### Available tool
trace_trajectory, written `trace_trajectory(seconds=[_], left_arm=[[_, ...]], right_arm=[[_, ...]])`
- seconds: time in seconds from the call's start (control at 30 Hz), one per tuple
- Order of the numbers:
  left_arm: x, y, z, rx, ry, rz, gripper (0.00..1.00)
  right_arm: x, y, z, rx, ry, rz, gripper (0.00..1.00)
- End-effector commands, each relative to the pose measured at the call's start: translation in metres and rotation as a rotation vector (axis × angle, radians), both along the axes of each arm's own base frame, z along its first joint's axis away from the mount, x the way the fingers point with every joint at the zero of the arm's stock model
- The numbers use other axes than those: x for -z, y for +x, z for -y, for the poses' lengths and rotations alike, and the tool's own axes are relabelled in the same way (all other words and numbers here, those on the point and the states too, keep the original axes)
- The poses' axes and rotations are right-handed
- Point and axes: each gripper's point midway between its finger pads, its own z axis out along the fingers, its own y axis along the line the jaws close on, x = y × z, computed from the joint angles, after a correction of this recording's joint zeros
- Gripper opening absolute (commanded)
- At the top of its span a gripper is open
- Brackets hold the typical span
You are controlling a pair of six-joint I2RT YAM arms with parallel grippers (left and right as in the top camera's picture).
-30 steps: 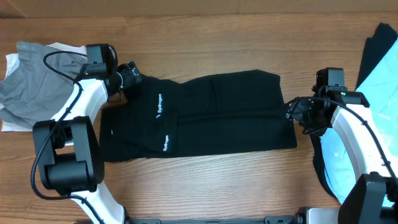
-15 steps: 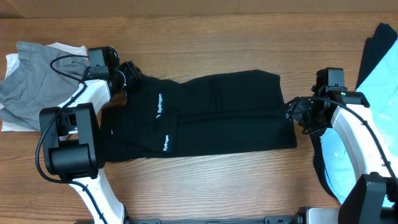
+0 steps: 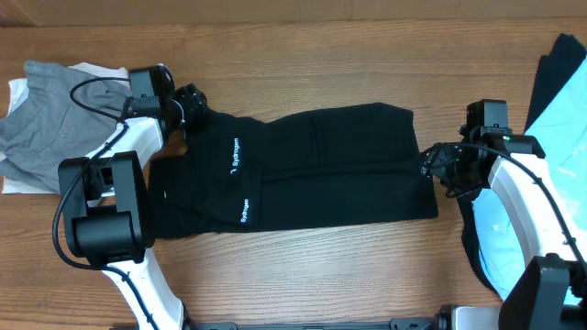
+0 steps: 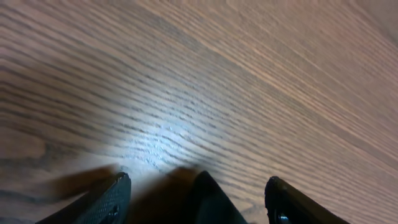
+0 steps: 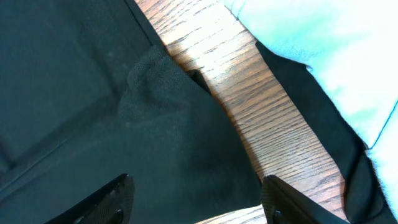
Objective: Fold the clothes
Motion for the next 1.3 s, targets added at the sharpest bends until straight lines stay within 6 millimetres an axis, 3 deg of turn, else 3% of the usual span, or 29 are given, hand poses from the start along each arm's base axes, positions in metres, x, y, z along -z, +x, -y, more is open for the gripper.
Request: trace_trajectory(seconds=[0.0,0.13,0.2,0.27,0.37,0.43,0.57,0.77,0.87,0.93,1.03,1.27], left_arm=[[0.006,0.002,-0.007,-0.028,0.023,-0.007,0.72],[0.008,0.001,-0.006,-0.024,0.018,-0.014,0.68],[0.014,0.000,-0.003,-0.013,0.003,-0.026,0.60],[0.017,-0.002,-0.003,-0.013,0.002,-0.039,0.44],[0.017,-0.002,-0.003,-0.015,0.002,-0.038,0.09],[0.017,-0.002,-0.004,-0.014,-0.002,-0.038,0.04],[0.011,-0.005,0.010,0.039,-0.070,-0.037,0.04],[-0.016,-0.023,0.008,0.039,-0.077,-0.072,0.04],[-0.047,-0.027,0.016,0.084,-0.097,-0.032,0.04],[-0.062,-0.030,0.026,0.122,-0.135,-0.008,0.04],[-0.065,-0.032,0.031,0.140,-0.159,-0.010,0.04],[-0.050,-0.049,0.027,0.116,-0.140,-0.106,0.04]], right_arm=[[-0.009,0.006,0.000,-0.001,0.005,0.034,0.70],[-0.009,0.006,0.000,-0.001,0.005,0.034,0.69],[-0.009,0.006,0.000,-0.001,0.005,0.034,0.69],[-0.009,0.006,0.000,-0.001,0.005,0.033,0.69],[-0.009,0.006,0.000,-0.001,0.005,0.034,0.69],[-0.009,0.006,0.000,-0.001,0.005,0.035,0.69],[-0.009,0.011,-0.001,-0.054,0.003,0.053,0.59],[-0.021,0.032,-0.015,-0.159,0.068,0.097,0.60],[-0.043,0.071,-0.012,-0.178,0.057,0.175,0.61],[-0.048,0.108,-0.009,-0.182,0.045,0.238,0.60],[-0.032,0.141,-0.006,-0.187,0.034,0.293,0.61],[0.039,0.192,-0.010,-0.199,0.035,0.344,0.61]])
